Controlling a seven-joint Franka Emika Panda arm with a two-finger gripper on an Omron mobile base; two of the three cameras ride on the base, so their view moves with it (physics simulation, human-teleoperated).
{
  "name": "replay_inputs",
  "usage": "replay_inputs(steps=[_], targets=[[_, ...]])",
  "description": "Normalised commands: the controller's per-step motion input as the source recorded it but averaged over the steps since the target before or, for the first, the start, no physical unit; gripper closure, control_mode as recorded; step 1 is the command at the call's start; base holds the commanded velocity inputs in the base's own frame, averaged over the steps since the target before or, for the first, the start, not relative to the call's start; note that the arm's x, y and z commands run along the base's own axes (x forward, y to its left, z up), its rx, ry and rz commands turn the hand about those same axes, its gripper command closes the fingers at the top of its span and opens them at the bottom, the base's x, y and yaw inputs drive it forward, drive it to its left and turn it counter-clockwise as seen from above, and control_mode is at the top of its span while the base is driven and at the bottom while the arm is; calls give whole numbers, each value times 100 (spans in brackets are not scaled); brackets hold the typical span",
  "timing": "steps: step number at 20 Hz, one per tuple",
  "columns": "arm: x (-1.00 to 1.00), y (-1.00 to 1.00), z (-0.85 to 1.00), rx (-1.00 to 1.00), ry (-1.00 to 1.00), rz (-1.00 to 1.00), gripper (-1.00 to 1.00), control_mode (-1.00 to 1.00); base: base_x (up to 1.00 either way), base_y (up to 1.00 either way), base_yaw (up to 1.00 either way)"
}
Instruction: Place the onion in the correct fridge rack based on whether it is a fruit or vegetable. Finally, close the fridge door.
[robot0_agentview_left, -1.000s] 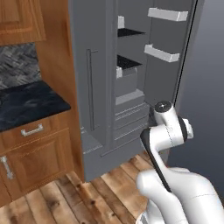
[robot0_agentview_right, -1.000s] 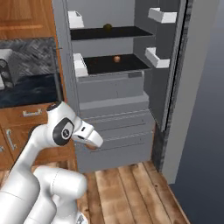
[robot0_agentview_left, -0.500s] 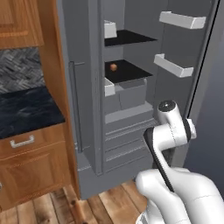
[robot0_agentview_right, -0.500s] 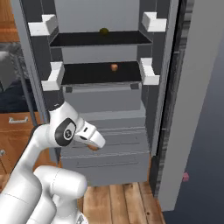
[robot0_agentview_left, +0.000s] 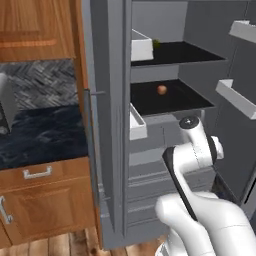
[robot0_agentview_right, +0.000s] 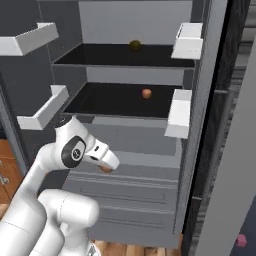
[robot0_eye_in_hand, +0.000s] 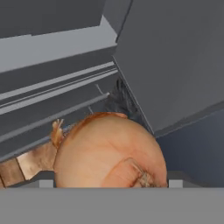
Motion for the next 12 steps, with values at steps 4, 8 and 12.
replay_inputs(steps=[4,8,12], targets=[[0,0,0,0,0,0,100,100,73,-39,33],[0,0,0,0,0,0,100,100,71,-33,32],[0,0,0,0,0,0,100,100,60,-29,16]])
